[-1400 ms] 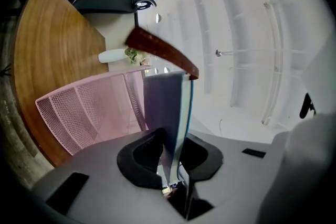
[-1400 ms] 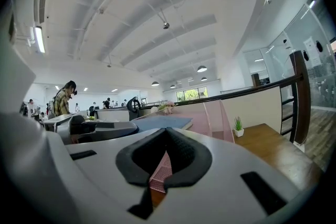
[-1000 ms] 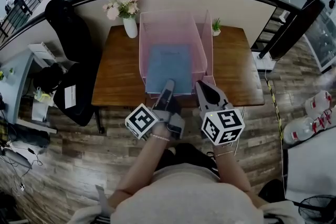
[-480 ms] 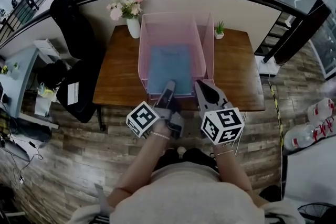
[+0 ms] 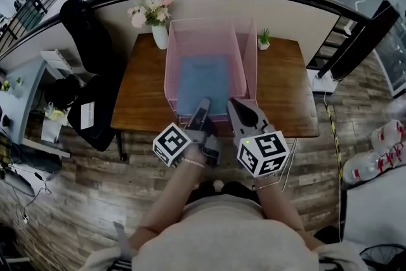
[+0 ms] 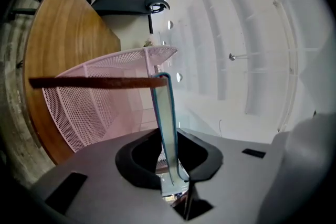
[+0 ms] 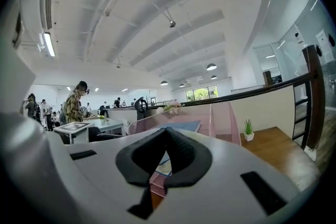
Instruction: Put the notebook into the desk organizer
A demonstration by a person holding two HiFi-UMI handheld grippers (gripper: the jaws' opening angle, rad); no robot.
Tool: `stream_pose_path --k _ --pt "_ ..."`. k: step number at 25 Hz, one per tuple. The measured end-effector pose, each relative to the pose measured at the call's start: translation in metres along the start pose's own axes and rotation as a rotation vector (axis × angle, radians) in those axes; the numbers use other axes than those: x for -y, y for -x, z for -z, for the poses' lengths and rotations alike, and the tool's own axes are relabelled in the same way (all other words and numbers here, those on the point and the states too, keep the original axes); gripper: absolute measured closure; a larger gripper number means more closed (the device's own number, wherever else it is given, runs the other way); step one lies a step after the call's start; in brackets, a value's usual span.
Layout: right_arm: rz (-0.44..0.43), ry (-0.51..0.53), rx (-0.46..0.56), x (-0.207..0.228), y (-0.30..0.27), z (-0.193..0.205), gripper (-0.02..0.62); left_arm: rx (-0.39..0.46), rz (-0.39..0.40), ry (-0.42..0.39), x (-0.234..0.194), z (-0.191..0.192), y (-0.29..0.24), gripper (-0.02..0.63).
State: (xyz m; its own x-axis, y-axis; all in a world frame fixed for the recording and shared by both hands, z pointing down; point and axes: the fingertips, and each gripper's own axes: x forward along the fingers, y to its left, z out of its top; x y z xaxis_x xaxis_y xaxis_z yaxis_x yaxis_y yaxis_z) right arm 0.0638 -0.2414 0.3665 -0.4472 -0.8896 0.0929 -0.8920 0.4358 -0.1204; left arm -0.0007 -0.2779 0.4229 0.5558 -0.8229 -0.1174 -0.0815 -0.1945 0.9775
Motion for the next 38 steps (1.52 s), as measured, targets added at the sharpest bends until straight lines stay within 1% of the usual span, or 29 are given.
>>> stream_pose_path --k 3,6,7,8,9,11,13,16,18,20,22,25,29,31,35,38 --pt "-0.006 -0.002 -0.003 -0.001 0.0 0.001 0.586 0.009 -0.013 -0.008 -0.003 -0.001 0.0 0.524" --pt "-0.007 -0.006 -0.005 0.0 0.002 0.001 0.586 -0.006 0.003 -0.014 0.0 0.0 -0.004 0.506" --pt "-0.007 -0.009 -0.006 0.0 0.003 0.002 0.586 -0.013 -0.003 -0.017 0.0 0.0 -0.004 0.491" --pt "-0.008 -0.012 -0.007 0.0 0.003 0.003 0.586 -0.02 -0.016 -0.021 -0.001 0.0 -0.003 0.441" --pt "-0.008 -0.015 -0.009 0.0 0.004 0.004 0.586 -0.024 -0.024 -0.023 -0.001 0.0 -0.001 0.416" --pt "-0.011 -0.018 -0.01 -0.002 0.005 0.005 0.586 -0.024 -0.004 -0.026 0.006 -0.001 0.002 0.388" --pt "-0.014 -0.022 -0.01 -0.004 0.006 0.006 0.586 -0.02 0.024 -0.025 0.014 0.0 0.006 0.385" --pt "-0.017 -0.024 -0.013 -0.006 0.008 0.009 0.586 -0.01 0.014 -0.005 0.014 0.002 0.017 0.399" --pt "-0.014 -0.011 -0.019 -0.006 0.009 0.011 0.586 -0.007 0.022 0.02 0.016 0.003 0.021 0.428" --pt "-0.005 -0.002 -0.024 -0.004 0.01 0.012 0.586 -0.014 0.022 0.033 0.016 0.005 0.026 0.442" --pt "0.004 -0.01 -0.025 -0.001 0.012 0.013 0.586 -0.022 0.042 0.038 0.02 0.008 0.029 0.447" --pt "0.008 -0.025 -0.028 -0.001 0.014 0.017 0.586 -0.022 0.047 0.028 0.022 0.011 0.034 0.477" --pt "-0.002 -0.045 -0.034 -0.007 0.014 0.023 0.586 -0.029 0.0 0.007 0.012 0.012 0.04 0.529" --pt "-0.01 -0.047 -0.039 -0.011 0.014 0.025 0.586 -0.03 -0.005 -0.005 0.012 0.011 0.04 0.548" --pt "-0.018 -0.05 -0.042 -0.015 0.016 0.028 0.586 -0.033 0.027 0.006 0.017 0.012 0.036 0.548" --pt "-0.014 -0.053 -0.039 -0.014 0.015 0.027 0.586 -0.039 -0.003 -0.01 0.01 0.011 0.038 0.549"
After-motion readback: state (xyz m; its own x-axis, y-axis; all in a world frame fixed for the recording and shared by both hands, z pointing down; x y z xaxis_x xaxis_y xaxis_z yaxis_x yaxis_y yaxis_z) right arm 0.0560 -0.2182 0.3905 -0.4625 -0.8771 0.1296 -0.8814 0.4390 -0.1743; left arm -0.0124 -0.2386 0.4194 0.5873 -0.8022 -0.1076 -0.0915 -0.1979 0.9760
